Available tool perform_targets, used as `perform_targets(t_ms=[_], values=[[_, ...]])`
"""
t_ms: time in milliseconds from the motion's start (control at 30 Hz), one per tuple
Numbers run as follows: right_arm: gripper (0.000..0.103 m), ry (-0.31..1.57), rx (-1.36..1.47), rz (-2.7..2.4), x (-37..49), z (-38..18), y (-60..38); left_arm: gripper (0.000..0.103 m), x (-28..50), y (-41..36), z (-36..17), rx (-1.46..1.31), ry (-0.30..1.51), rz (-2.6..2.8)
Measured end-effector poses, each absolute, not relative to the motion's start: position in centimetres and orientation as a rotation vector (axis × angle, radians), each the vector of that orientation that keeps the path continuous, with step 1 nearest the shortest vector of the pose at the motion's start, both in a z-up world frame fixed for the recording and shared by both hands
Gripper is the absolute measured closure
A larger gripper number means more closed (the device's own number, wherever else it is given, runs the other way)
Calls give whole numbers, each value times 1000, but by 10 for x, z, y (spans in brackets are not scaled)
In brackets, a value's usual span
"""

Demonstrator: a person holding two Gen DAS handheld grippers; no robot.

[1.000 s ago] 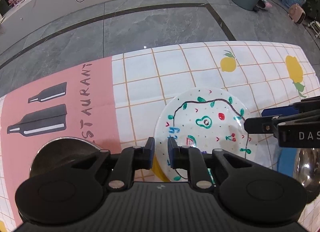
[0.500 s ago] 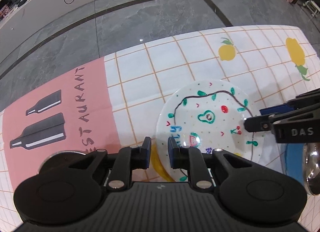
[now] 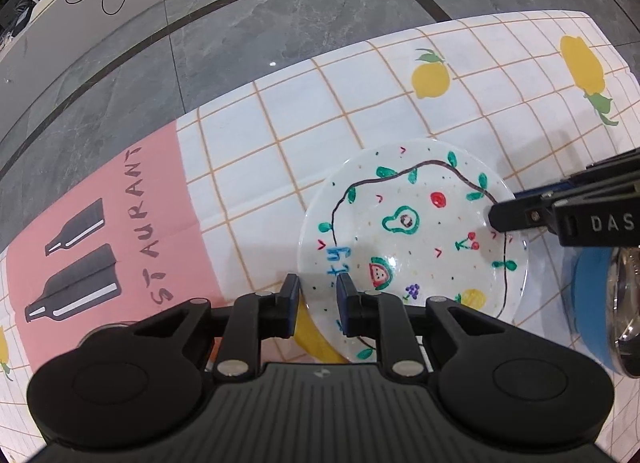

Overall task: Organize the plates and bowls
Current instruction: 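Close both grippers on the white plate rim and lift it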

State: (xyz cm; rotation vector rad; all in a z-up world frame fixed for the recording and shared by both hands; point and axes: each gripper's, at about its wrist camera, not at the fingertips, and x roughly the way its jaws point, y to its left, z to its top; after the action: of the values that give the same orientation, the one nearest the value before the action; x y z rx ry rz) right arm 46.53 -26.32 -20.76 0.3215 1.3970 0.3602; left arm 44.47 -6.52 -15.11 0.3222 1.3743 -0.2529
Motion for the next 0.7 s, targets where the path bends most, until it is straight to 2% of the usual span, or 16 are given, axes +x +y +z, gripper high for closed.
perform_targets(t_ms=[67,200,333,467,533,700], values=[[89,1393,321,353,467,-208,-264,81,443,-68,-151,325,1364,-263],[82,1407,339,362,468,-210,-268,72,442,-65,-152,299,1380,-272],[82,1411,336,365,467,-210,-270,71,443,-64,-152,302,1399,-282],[83,1417,352,371,466,-211,-272,75,440,-64,-152,298,1389,-280],[90,1427,368,372,465,-213,-272,78,440,-65,-151,293,1381,-267],[93,1403,377,350,460,-212,-274,89,438,-62,-148,283,1355,-235]])
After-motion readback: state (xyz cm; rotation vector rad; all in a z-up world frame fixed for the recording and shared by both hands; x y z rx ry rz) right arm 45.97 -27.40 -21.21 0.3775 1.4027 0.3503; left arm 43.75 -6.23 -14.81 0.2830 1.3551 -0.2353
